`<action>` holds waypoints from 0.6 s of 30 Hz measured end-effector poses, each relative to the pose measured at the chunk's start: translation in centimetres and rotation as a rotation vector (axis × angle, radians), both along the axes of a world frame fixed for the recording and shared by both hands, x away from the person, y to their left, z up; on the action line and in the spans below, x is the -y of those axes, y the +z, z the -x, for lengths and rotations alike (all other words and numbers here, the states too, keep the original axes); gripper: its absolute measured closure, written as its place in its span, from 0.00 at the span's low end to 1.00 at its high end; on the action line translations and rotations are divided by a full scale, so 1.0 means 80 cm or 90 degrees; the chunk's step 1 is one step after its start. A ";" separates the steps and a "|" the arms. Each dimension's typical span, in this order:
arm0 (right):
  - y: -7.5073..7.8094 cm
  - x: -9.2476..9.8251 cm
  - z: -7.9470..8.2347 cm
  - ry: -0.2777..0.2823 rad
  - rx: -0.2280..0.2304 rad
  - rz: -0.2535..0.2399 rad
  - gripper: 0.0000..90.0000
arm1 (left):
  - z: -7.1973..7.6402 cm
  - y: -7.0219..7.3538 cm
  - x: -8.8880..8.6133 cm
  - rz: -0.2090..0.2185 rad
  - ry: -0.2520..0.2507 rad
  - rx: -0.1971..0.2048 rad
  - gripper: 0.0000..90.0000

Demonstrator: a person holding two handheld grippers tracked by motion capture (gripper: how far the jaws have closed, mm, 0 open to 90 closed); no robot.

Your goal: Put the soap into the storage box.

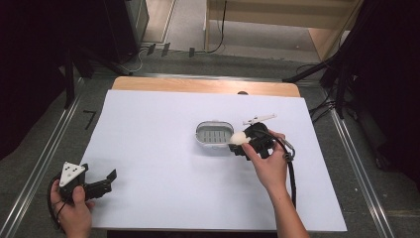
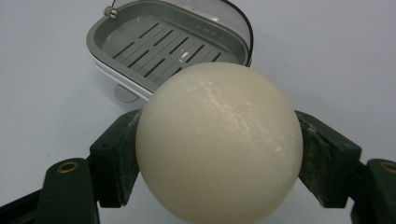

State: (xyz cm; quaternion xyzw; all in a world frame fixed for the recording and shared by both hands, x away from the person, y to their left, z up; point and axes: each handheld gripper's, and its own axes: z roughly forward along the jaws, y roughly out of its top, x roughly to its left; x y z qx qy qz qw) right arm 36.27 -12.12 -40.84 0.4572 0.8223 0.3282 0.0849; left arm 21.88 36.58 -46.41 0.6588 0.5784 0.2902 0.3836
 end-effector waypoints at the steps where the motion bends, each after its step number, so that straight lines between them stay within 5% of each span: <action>1: 0.003 -0.002 -0.001 0.001 0.007 -0.001 0.28 | 0.000 0.000 0.000 0.000 -0.001 -0.001 0.00; 18: 0.030 -0.027 -0.010 0.019 0.020 -0.013 0.28 | 0.000 0.000 0.000 -0.001 -0.004 0.000 0.00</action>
